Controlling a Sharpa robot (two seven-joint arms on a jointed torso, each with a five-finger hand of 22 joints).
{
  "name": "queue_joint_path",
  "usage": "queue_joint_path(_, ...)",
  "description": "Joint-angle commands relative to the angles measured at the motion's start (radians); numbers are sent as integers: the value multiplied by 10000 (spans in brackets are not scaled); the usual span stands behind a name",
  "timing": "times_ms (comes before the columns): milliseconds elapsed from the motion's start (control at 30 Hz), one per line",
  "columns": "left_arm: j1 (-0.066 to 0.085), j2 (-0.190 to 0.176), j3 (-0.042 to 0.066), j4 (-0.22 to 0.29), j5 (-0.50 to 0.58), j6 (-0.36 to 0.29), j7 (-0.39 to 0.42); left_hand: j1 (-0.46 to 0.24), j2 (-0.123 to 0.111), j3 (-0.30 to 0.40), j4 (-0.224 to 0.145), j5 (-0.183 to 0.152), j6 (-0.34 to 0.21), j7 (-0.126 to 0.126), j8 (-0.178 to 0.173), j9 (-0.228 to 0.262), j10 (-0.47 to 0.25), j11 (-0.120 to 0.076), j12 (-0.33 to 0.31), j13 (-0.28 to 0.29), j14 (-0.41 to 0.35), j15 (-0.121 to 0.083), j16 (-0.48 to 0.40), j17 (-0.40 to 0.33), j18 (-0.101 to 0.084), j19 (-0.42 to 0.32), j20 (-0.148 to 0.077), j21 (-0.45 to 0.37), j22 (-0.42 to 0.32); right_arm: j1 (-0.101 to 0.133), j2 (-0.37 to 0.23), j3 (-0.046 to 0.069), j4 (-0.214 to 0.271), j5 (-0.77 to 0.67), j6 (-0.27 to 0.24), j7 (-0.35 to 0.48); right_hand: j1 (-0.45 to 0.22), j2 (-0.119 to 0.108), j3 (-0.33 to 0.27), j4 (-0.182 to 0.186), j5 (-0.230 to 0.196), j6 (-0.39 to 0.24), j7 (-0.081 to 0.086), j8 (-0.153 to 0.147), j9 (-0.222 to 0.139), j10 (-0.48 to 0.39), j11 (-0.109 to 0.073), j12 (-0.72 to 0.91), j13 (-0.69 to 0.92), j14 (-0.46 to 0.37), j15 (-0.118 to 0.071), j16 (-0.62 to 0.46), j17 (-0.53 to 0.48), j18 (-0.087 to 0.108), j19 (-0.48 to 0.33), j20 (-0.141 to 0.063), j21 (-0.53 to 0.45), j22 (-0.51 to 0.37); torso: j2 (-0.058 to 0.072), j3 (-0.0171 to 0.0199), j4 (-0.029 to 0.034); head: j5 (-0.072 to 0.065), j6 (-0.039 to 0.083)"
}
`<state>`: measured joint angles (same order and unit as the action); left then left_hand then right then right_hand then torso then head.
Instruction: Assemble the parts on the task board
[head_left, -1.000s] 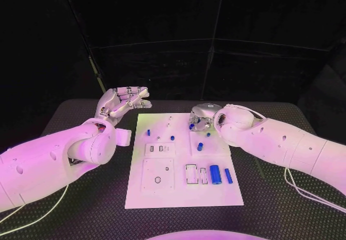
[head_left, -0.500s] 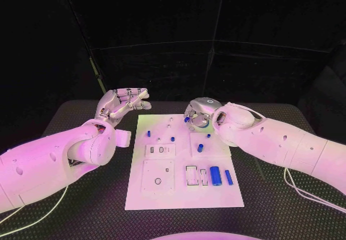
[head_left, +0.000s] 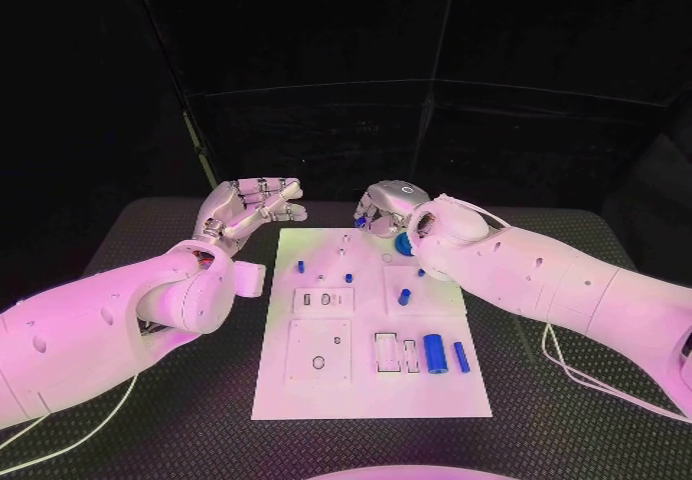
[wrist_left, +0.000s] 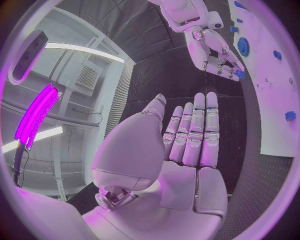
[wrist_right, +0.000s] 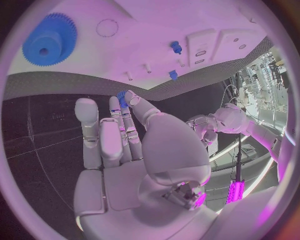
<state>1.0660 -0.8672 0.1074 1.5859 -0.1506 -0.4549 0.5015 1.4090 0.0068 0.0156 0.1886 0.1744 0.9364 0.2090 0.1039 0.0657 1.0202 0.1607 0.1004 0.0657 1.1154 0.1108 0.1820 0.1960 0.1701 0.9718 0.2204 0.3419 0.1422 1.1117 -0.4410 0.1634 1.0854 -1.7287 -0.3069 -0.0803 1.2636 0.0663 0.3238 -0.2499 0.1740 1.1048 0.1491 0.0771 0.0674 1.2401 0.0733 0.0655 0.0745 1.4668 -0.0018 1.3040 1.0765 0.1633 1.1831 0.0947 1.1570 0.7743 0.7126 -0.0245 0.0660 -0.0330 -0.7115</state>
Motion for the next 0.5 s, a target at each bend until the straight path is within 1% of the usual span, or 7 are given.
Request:
queue_joint_path(33,19,-18,16,99,-48,112,25,70,7,0,-56,-36,53,-2,-52,-11,21,18,-38,-13,47,13,-36,15,122,54,-18,-15,-14,52,110,4,-151,31,282,92,-9,-115,52,19,-50,66,-19,51,30,70,6,-5,8,323,-76,63,-1,-196,53,7,71,18,78,-32,53,-6,-30)
queue_joint_path(167,25,-40,18,181,-48,117,16,69,9,-3,-58,-37,51,-2,-62,-12,16,20,-50,-13,45,15,-46,19,121,54,-17,-18,-17,72,237,2,-289,31,610,99,-18,-126,66,33,-74,70,-22,48,30,69,5,-7,6,323,-75,73,7,-196,47,8,79,22,132,-52,83,-14,-55)
queue_joint_path(267,27,-41,19,206,-48,123,12,69,9,-3,-58,-37,51,-2,-62,-12,16,20,-50,-13,45,15,-46,19,121,54,-17,-18,-17,77,307,1,-354,31,746,104,-24,-134,72,41,-87,70,-23,46,29,69,5,-8,5,322,-75,76,7,-196,45,9,85,28,147,-58,91,-19,-73)
queue_joint_path(367,34,-46,21,228,-48,123,9,69,9,-3,-58,-37,51,-2,-62,-12,16,20,-50,-13,45,15,-46,19,121,54,-17,-18,-17,80,367,0,-416,29,887,104,-34,-145,77,51,-99,71,-24,43,28,69,5,-8,5,321,-75,78,5,-196,42,10,91,33,172,-75,118,-60,-132)
queue_joint_path(433,38,-52,22,246,-48,124,8,69,9,-3,-58,-37,51,-2,-62,-12,16,20,-50,-13,45,15,-46,19,121,54,-17,-18,-17,82,410,0,-461,28,945,108,-45,-156,82,63,-112,73,-26,41,27,68,5,-9,4,319,-74,80,3,-196,36,11,95,34,178,-79,105,-53,-149)
queue_joint_path(500,41,-48,24,258,-48,125,9,69,9,-3,-58,-37,51,-2,-62,-12,16,20,-50,-13,45,15,-46,19,121,54,-17,-18,-17,83,458,0,-517,27,981,116,-45,-156,82,63,-112,73,-26,41,27,68,5,-9,4,319,-74,80,3,-196,36,11,95,34,193,-84,117,-49,-193)
